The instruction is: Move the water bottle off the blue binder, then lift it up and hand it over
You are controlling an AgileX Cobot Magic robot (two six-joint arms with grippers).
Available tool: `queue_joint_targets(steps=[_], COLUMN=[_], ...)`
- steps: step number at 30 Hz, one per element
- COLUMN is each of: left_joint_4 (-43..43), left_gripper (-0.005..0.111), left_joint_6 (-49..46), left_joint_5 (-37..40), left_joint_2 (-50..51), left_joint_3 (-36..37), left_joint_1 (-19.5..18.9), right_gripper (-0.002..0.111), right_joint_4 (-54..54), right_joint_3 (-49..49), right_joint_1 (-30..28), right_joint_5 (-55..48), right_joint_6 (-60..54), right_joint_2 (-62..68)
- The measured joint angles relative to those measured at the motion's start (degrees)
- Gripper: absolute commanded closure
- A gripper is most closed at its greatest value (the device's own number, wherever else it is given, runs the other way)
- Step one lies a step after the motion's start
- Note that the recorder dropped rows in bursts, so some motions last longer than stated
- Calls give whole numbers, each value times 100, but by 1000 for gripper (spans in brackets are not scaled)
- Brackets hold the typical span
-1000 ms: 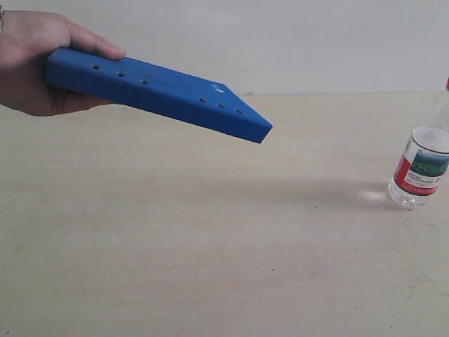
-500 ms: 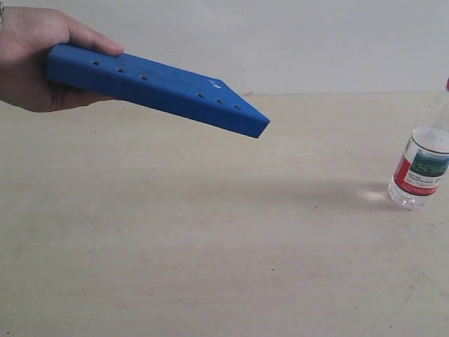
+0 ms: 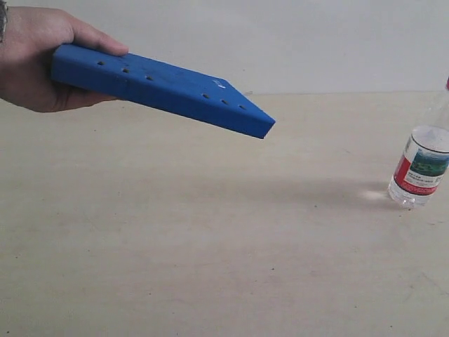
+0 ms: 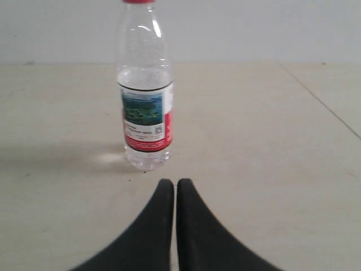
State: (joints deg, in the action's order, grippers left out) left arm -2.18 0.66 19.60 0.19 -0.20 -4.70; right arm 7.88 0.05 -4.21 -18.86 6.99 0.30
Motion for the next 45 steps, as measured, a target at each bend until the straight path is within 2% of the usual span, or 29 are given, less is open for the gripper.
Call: queue_joint_targets(steps=[5, 45], left_joint_4=[0, 0], left_gripper=[102, 102], left_joint_6=[0, -11], left_joint_5=[0, 0], left_joint_2=[0, 0], left_joint_3=[0, 0], left_joint_1=[-186, -190], right_gripper=[108, 108], right_joint_4=[0, 0], right_joint_3=[0, 0], right_joint_1=[356, 362], right_joint_5=[0, 0], right_joint_6=[26, 57], right_joint_2=[0, 0])
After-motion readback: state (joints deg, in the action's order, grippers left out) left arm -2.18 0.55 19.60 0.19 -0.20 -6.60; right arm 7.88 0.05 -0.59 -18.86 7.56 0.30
